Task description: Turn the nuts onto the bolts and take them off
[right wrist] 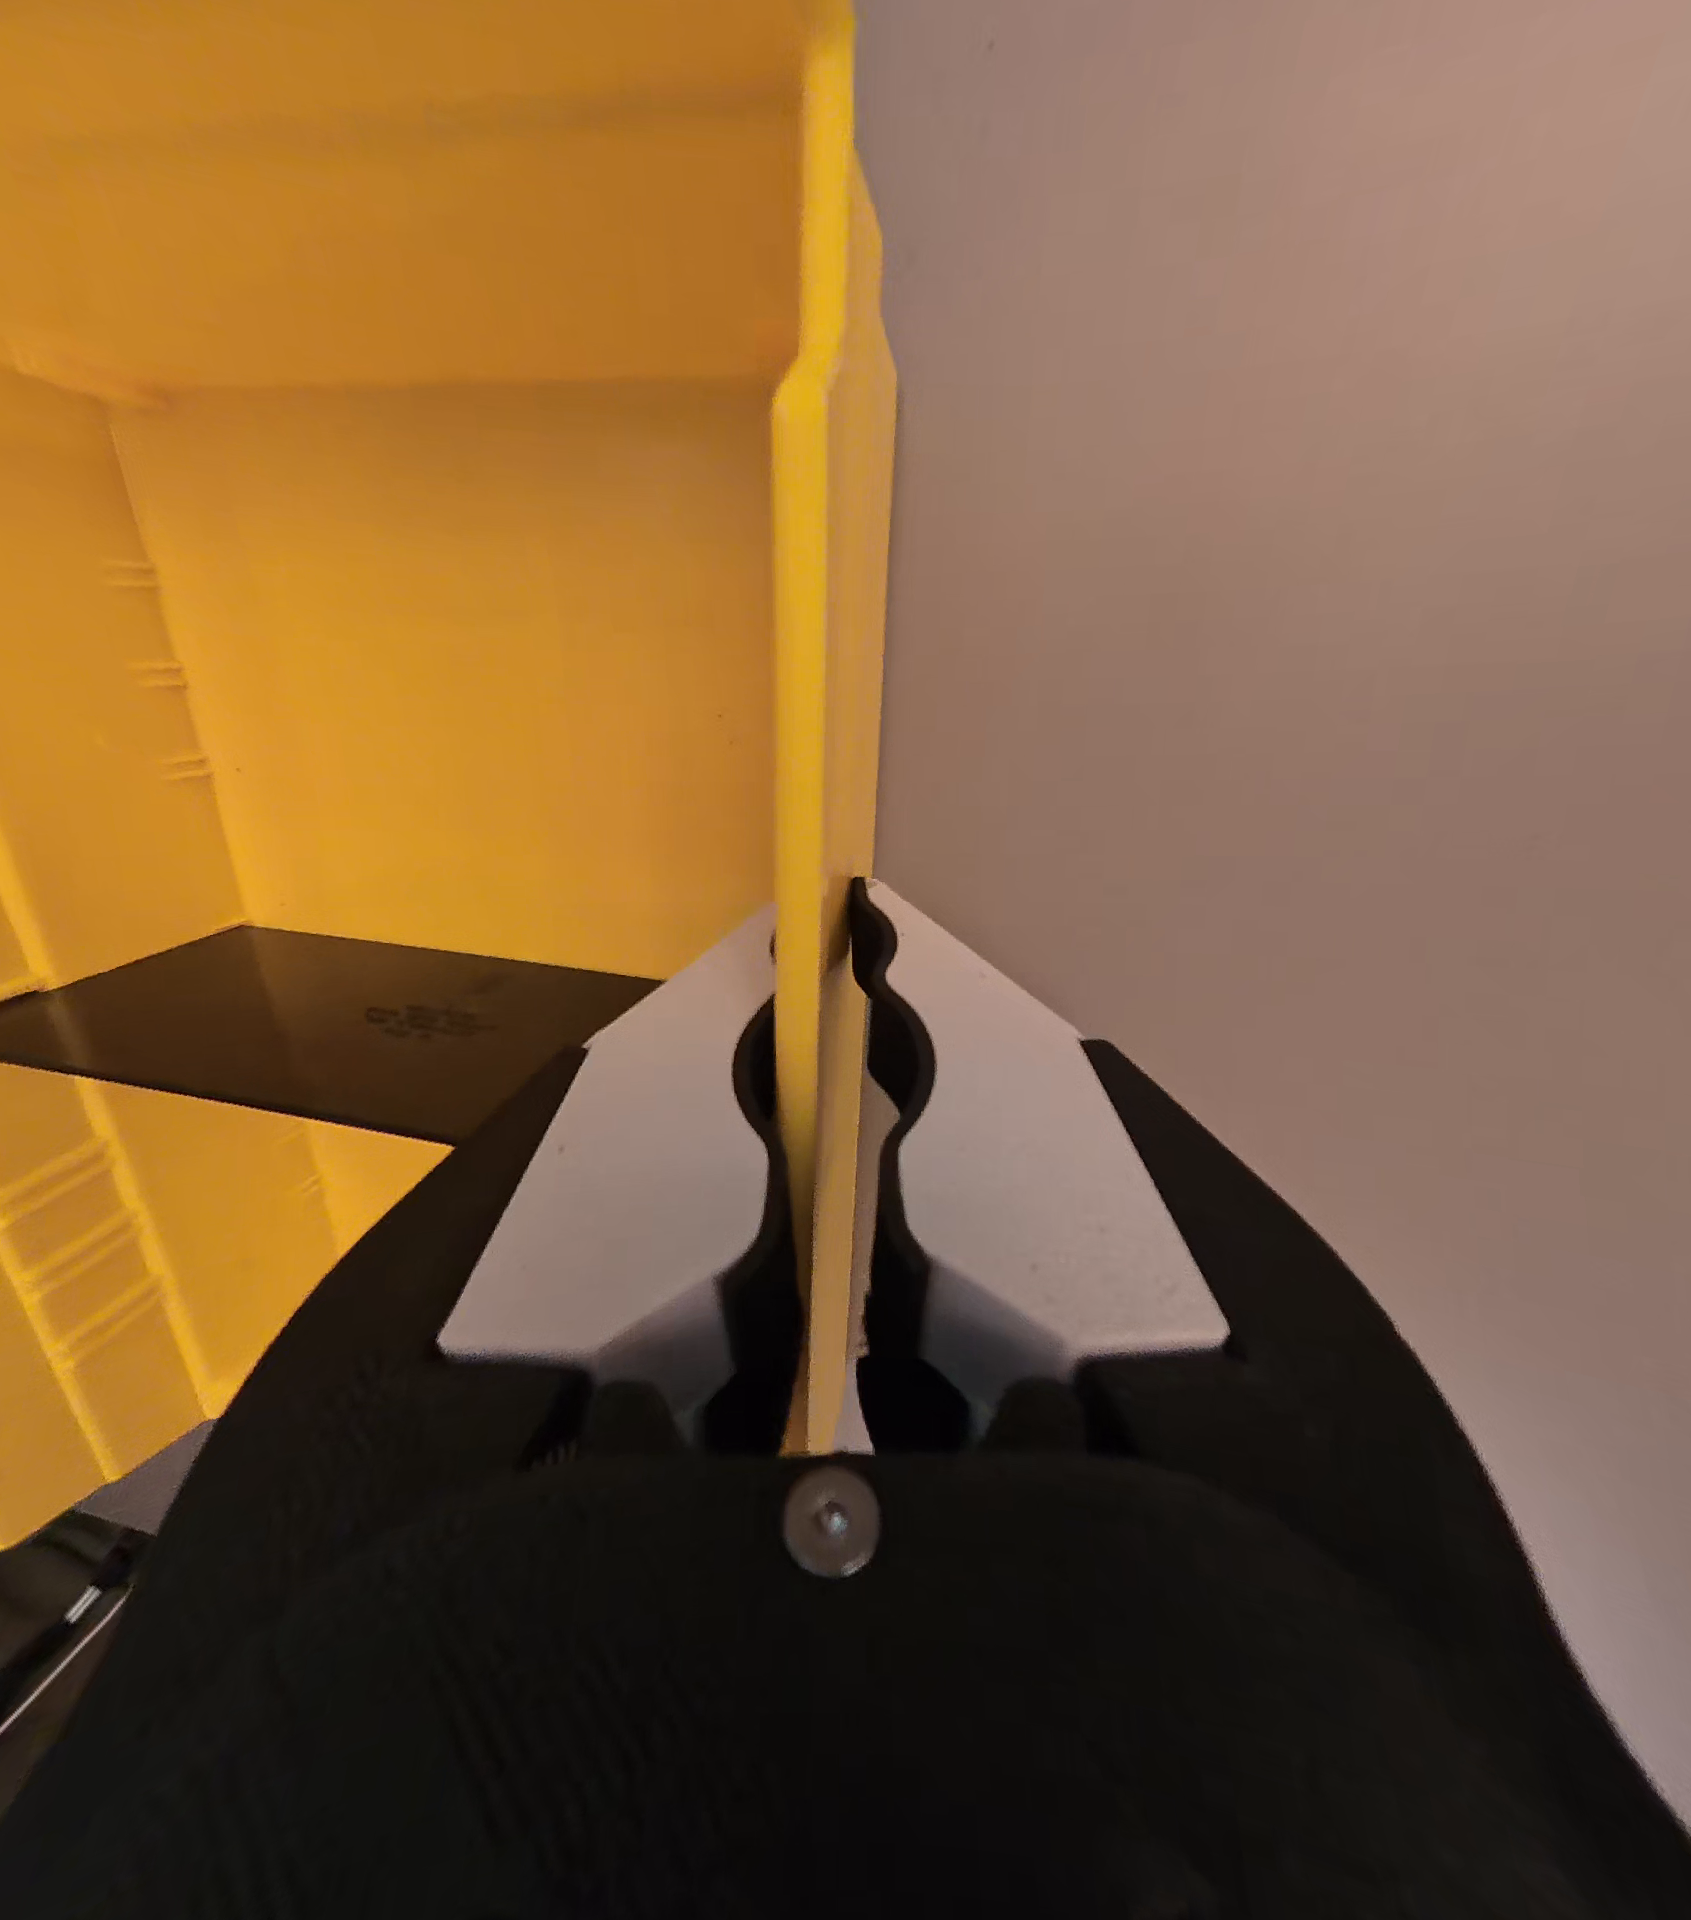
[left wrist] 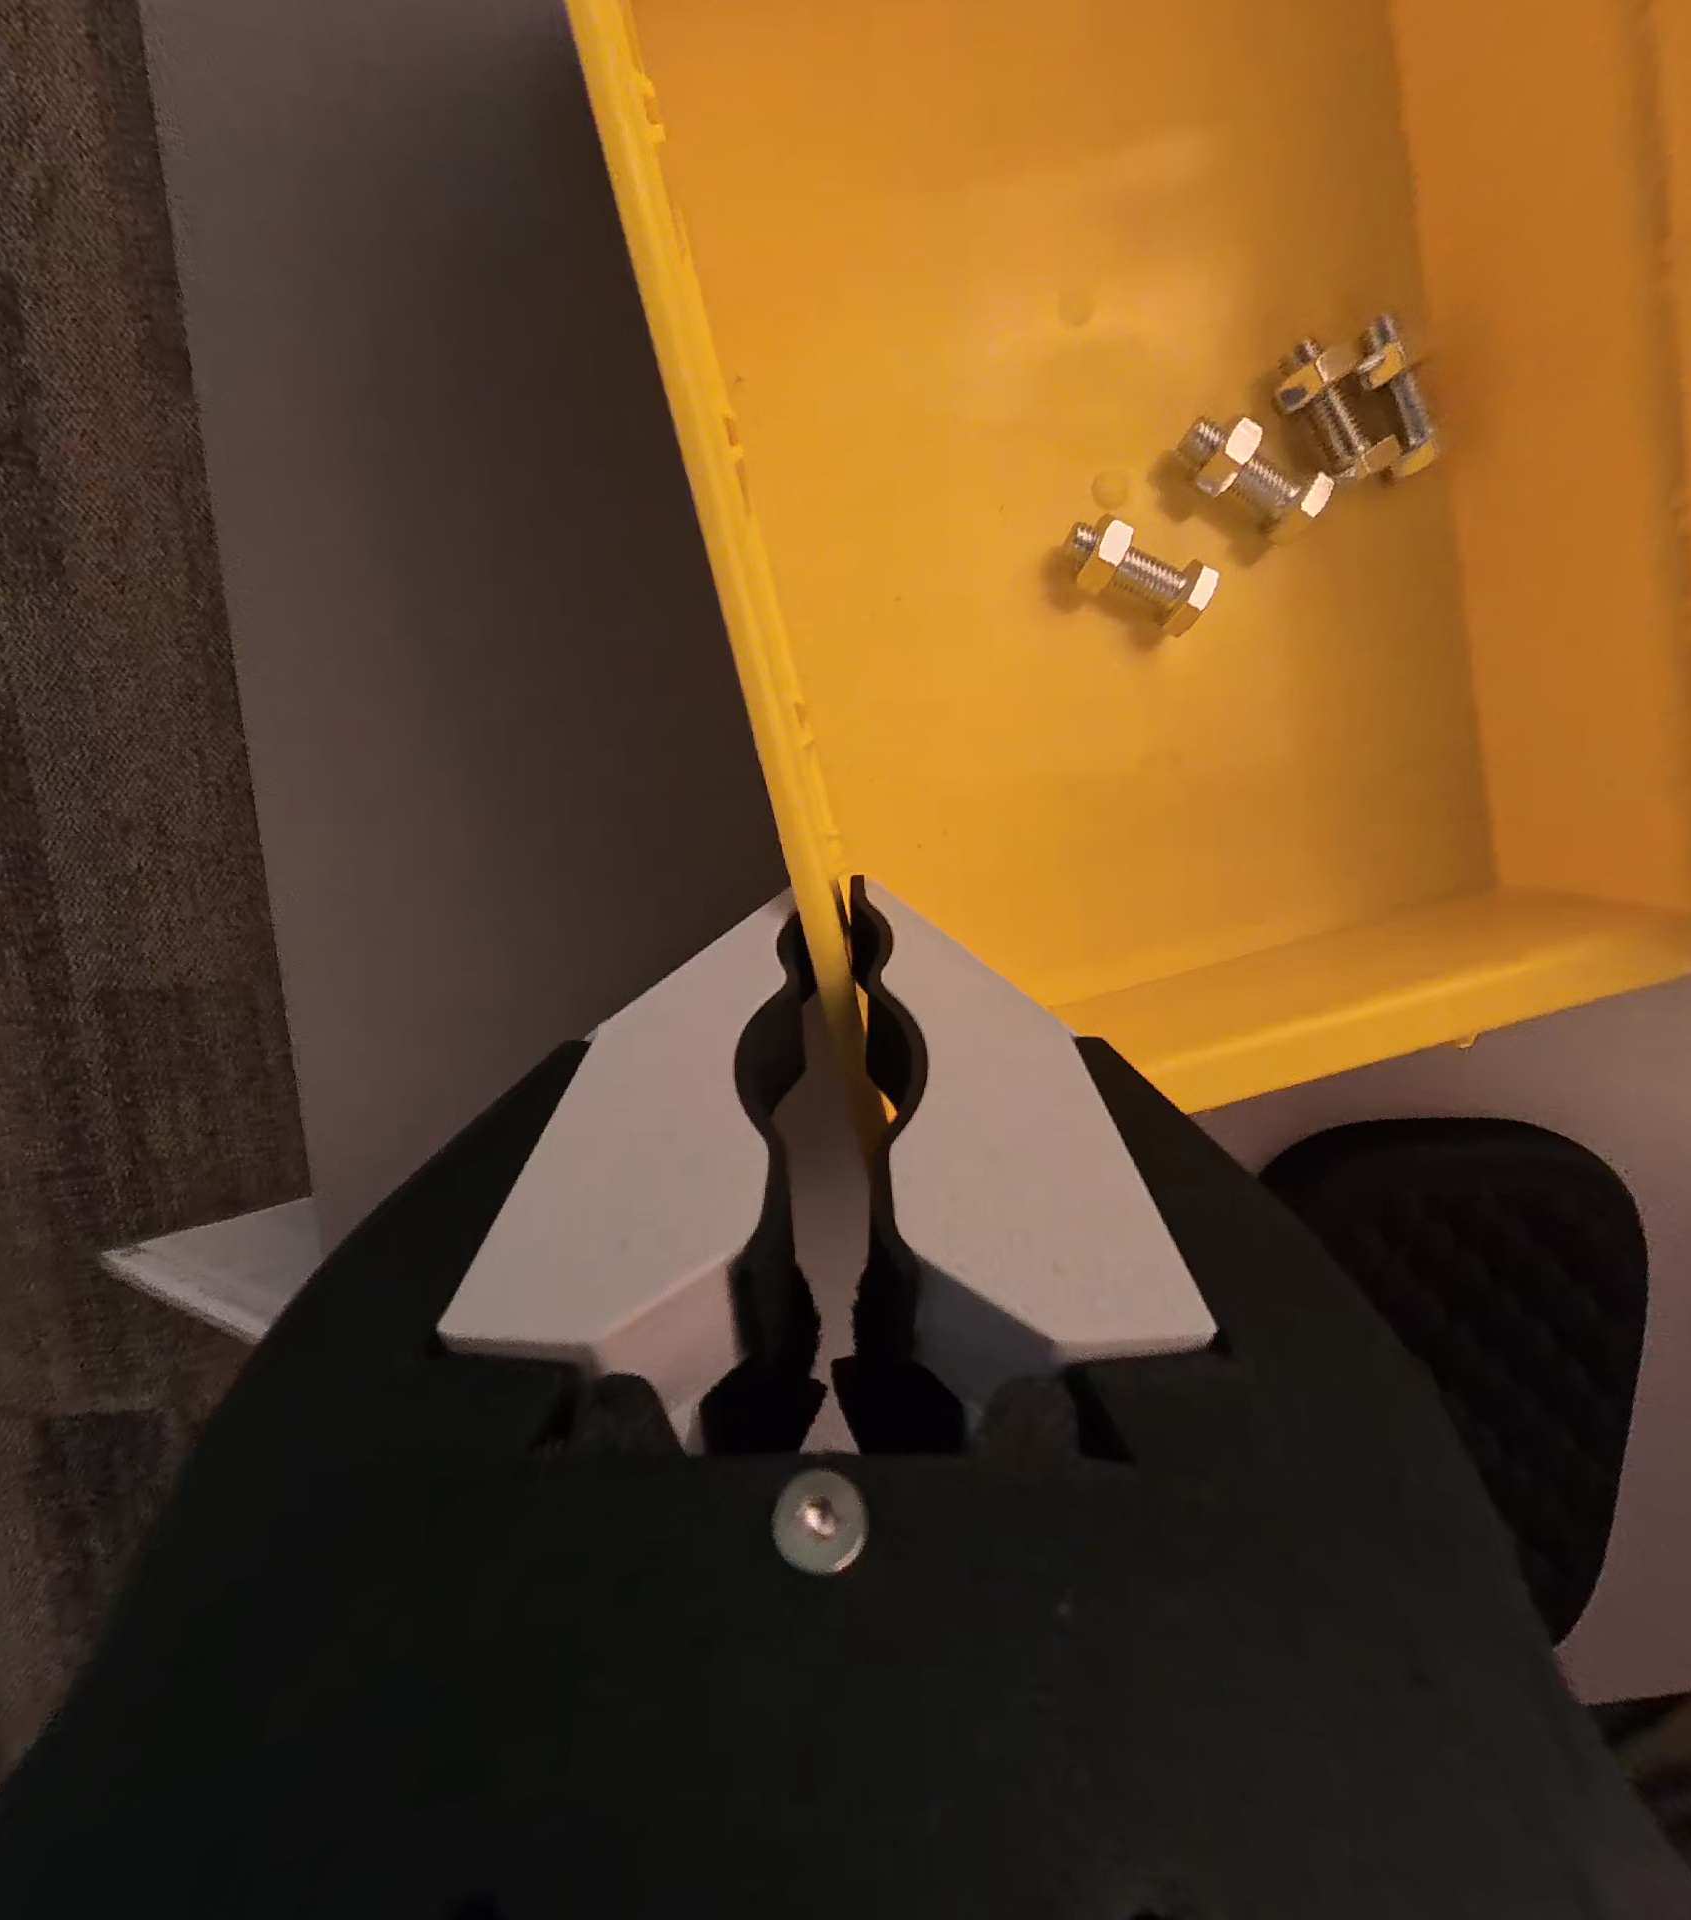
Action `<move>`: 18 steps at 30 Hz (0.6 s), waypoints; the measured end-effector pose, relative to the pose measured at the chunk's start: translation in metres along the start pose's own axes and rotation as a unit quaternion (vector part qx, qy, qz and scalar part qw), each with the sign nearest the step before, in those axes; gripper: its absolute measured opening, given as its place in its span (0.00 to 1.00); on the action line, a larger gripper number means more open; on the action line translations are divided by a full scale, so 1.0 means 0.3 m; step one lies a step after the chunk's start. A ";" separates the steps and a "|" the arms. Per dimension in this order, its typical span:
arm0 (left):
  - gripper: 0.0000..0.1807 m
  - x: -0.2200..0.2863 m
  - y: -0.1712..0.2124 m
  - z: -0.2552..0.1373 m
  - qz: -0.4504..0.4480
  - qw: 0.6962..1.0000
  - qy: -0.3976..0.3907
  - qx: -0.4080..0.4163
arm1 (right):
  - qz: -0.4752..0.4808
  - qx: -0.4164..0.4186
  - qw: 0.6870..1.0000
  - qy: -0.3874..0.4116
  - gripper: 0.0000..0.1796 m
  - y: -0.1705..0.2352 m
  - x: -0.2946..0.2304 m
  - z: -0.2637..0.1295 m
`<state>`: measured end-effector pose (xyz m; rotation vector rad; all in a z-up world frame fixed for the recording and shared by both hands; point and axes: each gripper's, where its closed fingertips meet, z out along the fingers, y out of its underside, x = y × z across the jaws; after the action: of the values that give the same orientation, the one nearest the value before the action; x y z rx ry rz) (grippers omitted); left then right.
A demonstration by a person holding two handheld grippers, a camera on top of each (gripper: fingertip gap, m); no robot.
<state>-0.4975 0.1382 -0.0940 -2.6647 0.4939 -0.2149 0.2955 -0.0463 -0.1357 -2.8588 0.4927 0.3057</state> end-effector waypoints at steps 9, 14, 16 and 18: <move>0.01 0.066 -0.015 0.014 0.045 0.999 0.024 -0.001 | 0.000 0.013 1.000 -0.021 0.03 0.006 -0.011 -0.003; 0.01 0.086 -0.012 0.015 0.049 0.998 0.033 -0.006 | 0.000 0.014 1.000 -0.019 0.03 0.009 -0.013 -0.003; 0.01 0.089 -0.010 0.015 0.048 0.998 0.036 -0.006 | 0.000 0.015 1.000 -0.019 0.03 0.010 -0.014 -0.004; 0.01 0.093 -0.006 0.013 0.046 0.998 0.042 -0.008 | 0.002 0.015 1.000 -0.021 0.04 0.012 -0.016 -0.003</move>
<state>-0.4703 0.1307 -0.0948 -2.6490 0.6446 -0.2979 0.2899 -0.0484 -0.1341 -2.8157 0.4898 0.3553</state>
